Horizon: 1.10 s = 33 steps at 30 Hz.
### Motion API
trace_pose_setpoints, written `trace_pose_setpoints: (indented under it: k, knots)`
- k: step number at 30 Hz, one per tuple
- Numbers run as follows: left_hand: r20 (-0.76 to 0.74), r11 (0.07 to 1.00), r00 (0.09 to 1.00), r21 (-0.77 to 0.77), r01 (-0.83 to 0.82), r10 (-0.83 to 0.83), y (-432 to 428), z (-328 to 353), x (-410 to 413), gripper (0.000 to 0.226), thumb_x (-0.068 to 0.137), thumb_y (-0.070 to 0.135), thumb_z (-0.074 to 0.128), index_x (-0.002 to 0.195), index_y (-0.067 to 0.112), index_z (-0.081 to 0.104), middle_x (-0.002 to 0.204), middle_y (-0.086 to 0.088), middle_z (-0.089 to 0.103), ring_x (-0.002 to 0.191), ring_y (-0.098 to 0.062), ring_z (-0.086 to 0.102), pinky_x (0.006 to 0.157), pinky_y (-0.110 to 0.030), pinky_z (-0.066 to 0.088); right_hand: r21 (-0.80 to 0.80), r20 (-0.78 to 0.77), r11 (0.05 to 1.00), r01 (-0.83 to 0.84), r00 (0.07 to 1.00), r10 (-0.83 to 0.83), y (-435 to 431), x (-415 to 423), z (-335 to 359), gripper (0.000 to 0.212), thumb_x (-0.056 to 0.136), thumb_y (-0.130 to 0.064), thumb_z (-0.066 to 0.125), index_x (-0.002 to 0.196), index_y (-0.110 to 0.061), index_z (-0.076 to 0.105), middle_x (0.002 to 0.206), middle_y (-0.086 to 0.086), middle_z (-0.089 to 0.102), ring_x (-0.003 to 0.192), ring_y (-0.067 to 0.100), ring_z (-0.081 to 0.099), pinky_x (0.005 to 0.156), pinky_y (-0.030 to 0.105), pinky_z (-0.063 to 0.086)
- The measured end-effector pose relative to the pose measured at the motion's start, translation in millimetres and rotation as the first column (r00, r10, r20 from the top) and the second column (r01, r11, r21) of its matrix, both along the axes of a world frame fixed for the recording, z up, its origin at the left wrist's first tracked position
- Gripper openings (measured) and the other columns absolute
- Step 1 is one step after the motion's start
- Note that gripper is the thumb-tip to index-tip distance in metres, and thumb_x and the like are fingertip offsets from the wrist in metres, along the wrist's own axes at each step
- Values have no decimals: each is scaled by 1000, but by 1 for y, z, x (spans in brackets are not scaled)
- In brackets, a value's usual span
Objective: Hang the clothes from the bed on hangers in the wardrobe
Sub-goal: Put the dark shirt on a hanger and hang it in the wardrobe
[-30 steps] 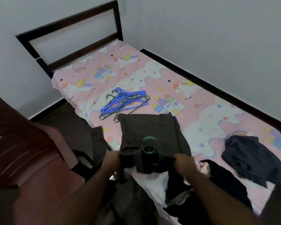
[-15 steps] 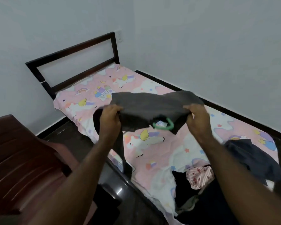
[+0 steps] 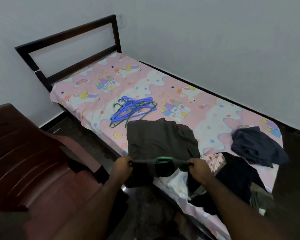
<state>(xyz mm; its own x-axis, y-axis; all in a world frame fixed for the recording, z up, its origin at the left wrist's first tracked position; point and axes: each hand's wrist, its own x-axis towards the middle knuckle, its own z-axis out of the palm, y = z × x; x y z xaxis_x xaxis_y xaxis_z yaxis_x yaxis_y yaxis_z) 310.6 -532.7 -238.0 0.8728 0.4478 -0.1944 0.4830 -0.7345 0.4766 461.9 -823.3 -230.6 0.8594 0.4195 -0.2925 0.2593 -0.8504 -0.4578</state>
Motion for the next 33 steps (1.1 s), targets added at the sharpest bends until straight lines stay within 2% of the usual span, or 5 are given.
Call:
trace_pose_setpoints:
  k: [8, 16, 20, 22, 33]
  knots:
    - [127, 995, 990, 85, 46, -57, 40, 89, 22, 19, 88, 2, 54, 96, 4, 70, 96, -19, 69, 92, -36, 62, 73, -31, 42, 7, 180, 994, -107, 978, 104, 34, 30, 103, 26, 81, -27, 49, 86, -9, 67, 95, 16, 70, 90, 34, 63, 69, 32, 41]
    - [370, 897, 917, 441, -34, -147, 81, 338, 70, 16, 93, 18, 57, 105, 15, 67, 105, -9, 68, 104, -33, 59, 83, -36, 45, 124, 515, 978, -170, 853, 83, 64, 81, 353, 23, 93, -28, 62, 72, -21, 57, 87, 5, 65, 93, 29, 60, 71, 31, 38]
    - [536, 874, 825, 472, -117, -179, 85, 461, 67, 15, 91, 13, 59, 102, 10, 70, 102, -13, 69, 100, -34, 60, 80, -34, 44, 354, 639, 917, -183, 763, -94, 57, 86, 461, 13, 91, -25, 66, 88, -13, 70, 87, 2, 66, 87, 20, 59, 77, 32, 44]
    - [543, 844, 814, 520, -134, -205, 83, 507, 56, 18, 92, 13, 59, 107, 12, 70, 106, -14, 68, 102, -33, 60, 82, -33, 45, 303, 662, 931, -202, 748, -53, 56, 87, 499, 10, 93, -23, 63, 89, -15, 66, 89, 2, 63, 91, 23, 59, 75, 30, 39]
    - [592, 779, 798, 551, -300, -111, 80, 598, 22, 24, 93, 17, 60, 115, 15, 68, 116, -16, 65, 107, -34, 59, 88, -38, 48, 240, 811, 913, -330, 584, -2, 77, 101, 593, 14, 89, -17, 65, 99, -10, 72, 103, 13, 70, 101, 30, 60, 78, 28, 39]
